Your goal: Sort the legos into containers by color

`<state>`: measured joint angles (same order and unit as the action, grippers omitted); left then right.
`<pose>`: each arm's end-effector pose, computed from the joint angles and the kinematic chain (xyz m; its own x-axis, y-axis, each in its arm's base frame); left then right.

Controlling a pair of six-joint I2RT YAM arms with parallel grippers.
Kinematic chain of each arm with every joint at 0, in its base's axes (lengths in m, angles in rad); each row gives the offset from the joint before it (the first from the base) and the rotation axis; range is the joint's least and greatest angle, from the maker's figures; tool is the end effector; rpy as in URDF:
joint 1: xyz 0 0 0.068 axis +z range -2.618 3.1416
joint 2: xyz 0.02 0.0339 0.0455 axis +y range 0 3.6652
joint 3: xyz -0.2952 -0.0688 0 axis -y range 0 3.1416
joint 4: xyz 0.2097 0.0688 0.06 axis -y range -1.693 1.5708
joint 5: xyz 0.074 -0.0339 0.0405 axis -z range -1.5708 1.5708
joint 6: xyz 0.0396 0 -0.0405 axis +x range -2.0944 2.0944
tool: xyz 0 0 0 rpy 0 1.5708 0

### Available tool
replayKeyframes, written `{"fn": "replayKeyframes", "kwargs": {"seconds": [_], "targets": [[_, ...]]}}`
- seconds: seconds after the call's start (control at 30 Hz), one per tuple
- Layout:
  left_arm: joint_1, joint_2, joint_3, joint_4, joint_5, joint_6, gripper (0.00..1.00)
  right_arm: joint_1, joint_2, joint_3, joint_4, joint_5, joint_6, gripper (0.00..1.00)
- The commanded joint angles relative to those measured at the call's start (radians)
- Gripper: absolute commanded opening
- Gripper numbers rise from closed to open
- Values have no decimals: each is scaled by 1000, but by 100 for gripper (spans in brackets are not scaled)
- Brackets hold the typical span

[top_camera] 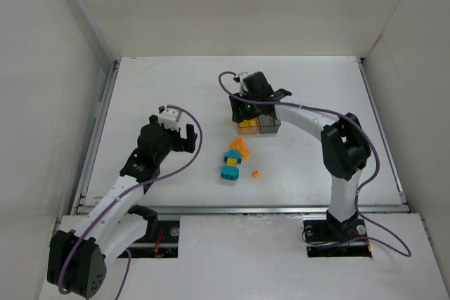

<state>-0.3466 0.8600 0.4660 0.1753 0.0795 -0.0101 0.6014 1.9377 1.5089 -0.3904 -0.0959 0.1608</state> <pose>0.1446 -0.0556 0.2875 -0.2082 0.0645 -0.9760 0.4095 0.9119 -0.0271 0.3433 0.2402 0.2736 -0.6934 -0.2826 -0.6628 -0.5127 0.8398 0.1784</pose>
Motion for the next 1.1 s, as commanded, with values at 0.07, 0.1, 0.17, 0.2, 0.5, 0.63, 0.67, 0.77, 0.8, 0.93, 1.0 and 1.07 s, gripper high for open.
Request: {"fn": "replayKeyframes", "kwargs": {"seconds": [0.07,0.1,0.17,0.2,0.5,0.63,0.67,0.77,0.8,0.93,1.0,1.07], "targets": [[-5,-33,-10,39,16,9,96,0,-5,25,5,-61,2,34],[-5,-33,-10,39,16,9,96,0,-5,25,5,-61,2,27],[-5,-33,-10,39,16,9,96,-9,-5,25,5,-61,2,23],[-5,-33,-10,39,16,9,96,-9,-5,25,-4,-61,2,27],[-5,-33,-10,39,25,9,96,-9,-35,34,-4,-50,20,53],[-5,-33,-20,39,25,9,96,-9,-45,34,-14,-36,20,70],[-5,-33,-20,39,25,9,96,-9,-45,34,-15,-24,20,70],[-5,-42,-20,39,25,9,96,-9,-45,45,-27,-13,20,47],[-5,-42,-20,39,25,9,96,-9,-45,45,-27,-4,31,33],[-5,-42,-20,49,25,9,96,-9,-54,63,-50,28,31,8],[-5,-42,-20,49,25,9,96,-9,-43,73,-64,42,42,0],[-5,-42,-20,49,25,9,96,-9,-43,73,-64,58,51,0]]}}
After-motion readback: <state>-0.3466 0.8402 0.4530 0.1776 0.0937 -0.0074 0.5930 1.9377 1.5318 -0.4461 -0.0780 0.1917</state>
